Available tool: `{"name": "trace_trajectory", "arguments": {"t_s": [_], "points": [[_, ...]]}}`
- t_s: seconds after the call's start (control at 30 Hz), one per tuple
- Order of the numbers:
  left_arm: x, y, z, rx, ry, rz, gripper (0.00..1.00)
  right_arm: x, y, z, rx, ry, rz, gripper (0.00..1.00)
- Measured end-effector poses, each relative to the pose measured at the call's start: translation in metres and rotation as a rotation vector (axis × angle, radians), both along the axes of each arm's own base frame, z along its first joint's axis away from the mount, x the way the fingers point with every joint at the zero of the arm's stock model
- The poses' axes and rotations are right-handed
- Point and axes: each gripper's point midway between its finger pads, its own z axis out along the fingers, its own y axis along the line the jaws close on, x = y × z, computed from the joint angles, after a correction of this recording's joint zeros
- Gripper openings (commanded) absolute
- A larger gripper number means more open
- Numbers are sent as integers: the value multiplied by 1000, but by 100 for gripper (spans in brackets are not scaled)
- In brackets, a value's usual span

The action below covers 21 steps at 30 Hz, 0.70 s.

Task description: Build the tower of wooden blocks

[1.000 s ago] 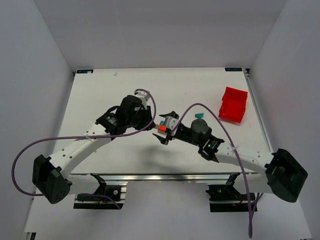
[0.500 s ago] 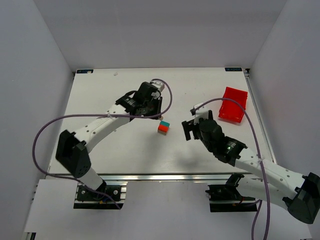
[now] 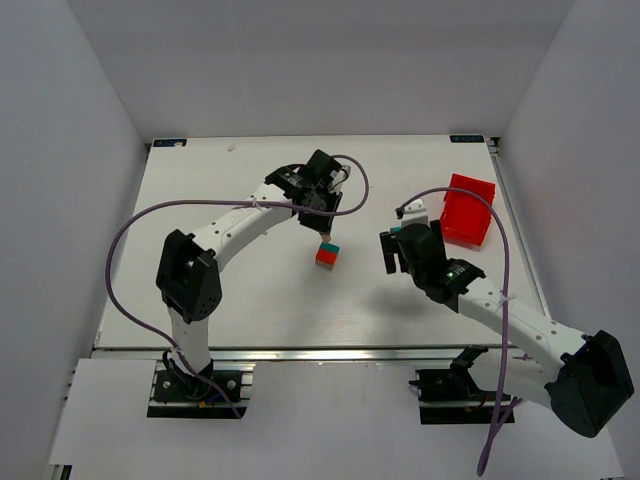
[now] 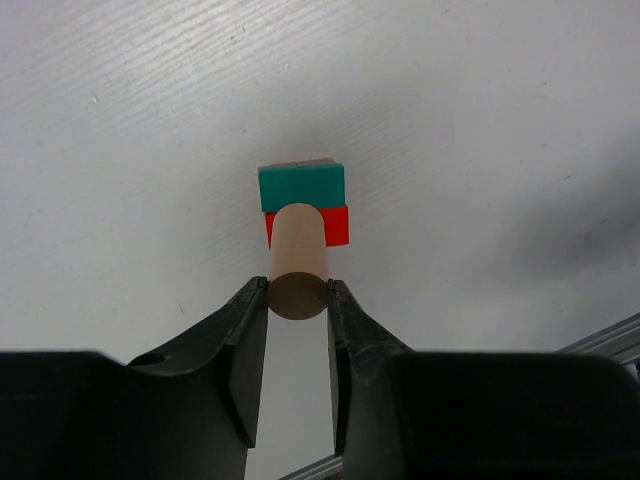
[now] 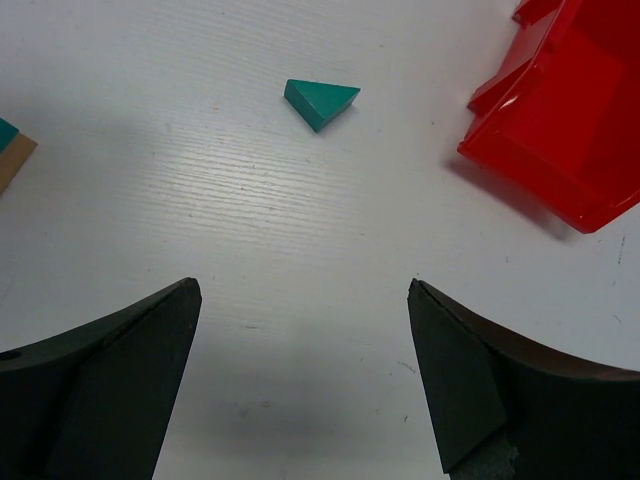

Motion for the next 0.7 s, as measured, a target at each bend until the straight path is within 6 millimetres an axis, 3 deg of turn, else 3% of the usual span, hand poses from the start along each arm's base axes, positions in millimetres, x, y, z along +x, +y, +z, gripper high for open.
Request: {"name": "trace_trajectory", "arguments": {"t_s": [0.4,0.7], "points": [[-14,-9,-8,31,41,-37,2,15,-4,-8,-16,8,-3,89],[-16,-8,-33,83,88,-37,1,17,-6,-7,-20,6,-2,89]]}}
